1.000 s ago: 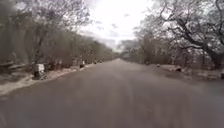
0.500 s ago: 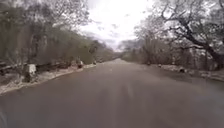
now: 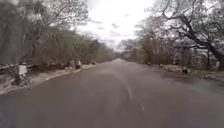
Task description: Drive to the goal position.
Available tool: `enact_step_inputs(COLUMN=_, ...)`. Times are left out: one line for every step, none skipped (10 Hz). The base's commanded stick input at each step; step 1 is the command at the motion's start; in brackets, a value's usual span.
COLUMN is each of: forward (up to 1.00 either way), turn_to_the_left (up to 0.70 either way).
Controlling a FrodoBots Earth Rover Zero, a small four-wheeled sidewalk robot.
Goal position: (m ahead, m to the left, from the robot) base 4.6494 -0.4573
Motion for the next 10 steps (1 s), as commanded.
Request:
enact_step_inputs(forward=0.7, turn_to_the_left=0.0)
enact_step_inputs(forward=0.7, turn_to_the_left=0.0)
enact_step_inputs(forward=0.7, turn_to_the_left=0.0)
enact_step_inputs(forward=0.7, turn_to_the_left=0.0)
enact_step_inputs(forward=0.7, turn_to_the_left=0.0)
enact_step_inputs(forward=0.7, turn_to_the_left=0.0)
enact_step_inputs(forward=0.7, turn_to_the_left=0.0)
enact_step_inputs(forward=0.7, turn_to_the_left=0.0)
enact_step_inputs(forward=0.7, turn_to_the_left=0.0)
enact_step_inputs(forward=0.7, turn_to_the_left=0.0)
